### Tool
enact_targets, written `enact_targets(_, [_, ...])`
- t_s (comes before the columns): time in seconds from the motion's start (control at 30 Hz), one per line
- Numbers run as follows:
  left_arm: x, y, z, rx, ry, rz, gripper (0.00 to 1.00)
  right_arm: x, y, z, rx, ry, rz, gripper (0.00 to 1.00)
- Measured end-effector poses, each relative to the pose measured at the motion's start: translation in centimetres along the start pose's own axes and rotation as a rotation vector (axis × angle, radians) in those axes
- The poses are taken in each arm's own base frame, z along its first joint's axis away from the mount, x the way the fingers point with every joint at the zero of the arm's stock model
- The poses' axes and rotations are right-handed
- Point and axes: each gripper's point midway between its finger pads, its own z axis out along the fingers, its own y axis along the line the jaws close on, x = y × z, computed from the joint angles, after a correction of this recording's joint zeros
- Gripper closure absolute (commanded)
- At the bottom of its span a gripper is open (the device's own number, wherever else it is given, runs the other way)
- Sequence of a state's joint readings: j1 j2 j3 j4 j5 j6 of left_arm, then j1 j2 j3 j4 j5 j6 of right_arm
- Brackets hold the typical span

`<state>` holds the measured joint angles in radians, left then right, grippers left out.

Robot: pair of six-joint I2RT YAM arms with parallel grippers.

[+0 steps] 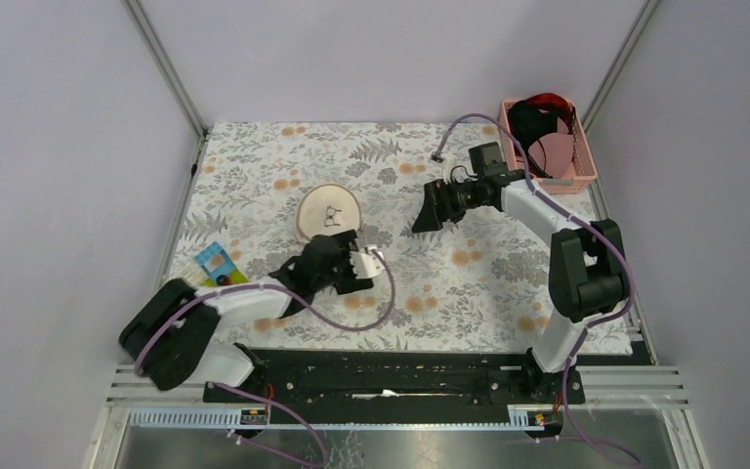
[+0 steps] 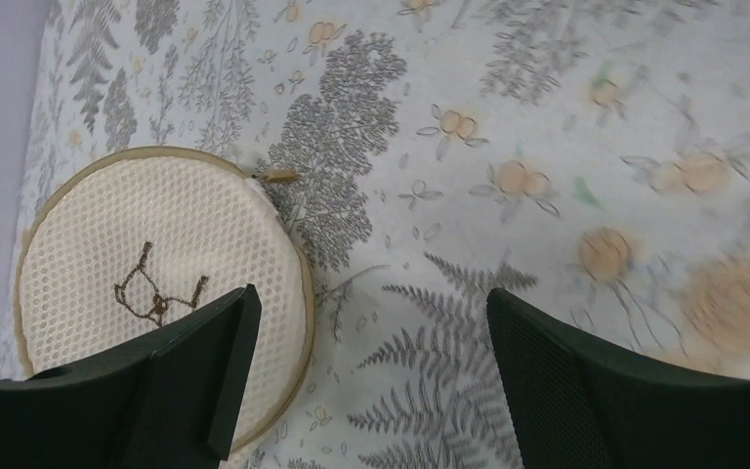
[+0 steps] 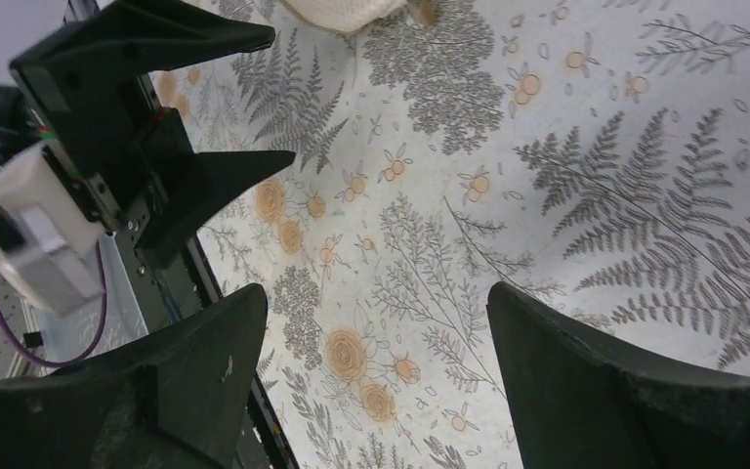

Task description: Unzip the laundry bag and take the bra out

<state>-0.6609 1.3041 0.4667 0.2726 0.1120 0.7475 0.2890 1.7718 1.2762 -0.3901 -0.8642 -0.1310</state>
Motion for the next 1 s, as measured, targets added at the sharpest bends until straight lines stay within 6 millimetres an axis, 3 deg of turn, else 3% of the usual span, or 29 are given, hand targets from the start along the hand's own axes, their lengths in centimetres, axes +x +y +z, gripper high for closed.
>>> enact_targets(0.2, [1.4, 2.2, 4.0, -0.208, 0.158, -0.005, 0.16, -0.9, -2.0, -1.4, 0.052, -0.052, 0.047, 0.09])
enact_targets(0.4, [3.3, 4.9, 4.9, -0.387, 0.246, 0.040, 0.26, -1.5, -3.4, -2.7, 0.097, -0.088, 0.060, 0.09])
enact_targets(0.47, [3.6, 5.2, 4.8, -0.412, 0.262, 0.055, 0.38, -1.7, -3.4, -3.0, 0.105, -0.097, 0.055, 0.09])
enact_targets(0.57, [4.3, 5.5, 4.7, -0.438, 0.289, 0.080, 0.64, -1.9, -3.1, -3.3, 0.106, -0.105, 0.046, 0.09])
enact_targets(0.73, [5.2, 5.7, 4.4, -0.433, 0.318, 0.078, 0.96, -1.8, -2.9, -3.5, 0.110, -0.113, 0.032, 0.09])
enact_targets(0.77, [5.1, 5.6, 4.3, -0.426, 0.315, 0.069, 1.00, -1.7, -3.0, -3.5, 0.110, -0.113, 0.032, 0.09])
enact_targets(0.87, [3.7, 6.1, 3.7, -0.406, 0.274, 0.020, 1.00, -1.3, -3.0, -3.4, 0.110, -0.117, 0.027, 0.09])
enact_targets(1.0, [-0.2, 7.2, 2.6, -0.361, 0.141, -0.070, 1.00, -0.7, -2.9, -3.2, 0.106, -0.123, 0.030, 0.10])
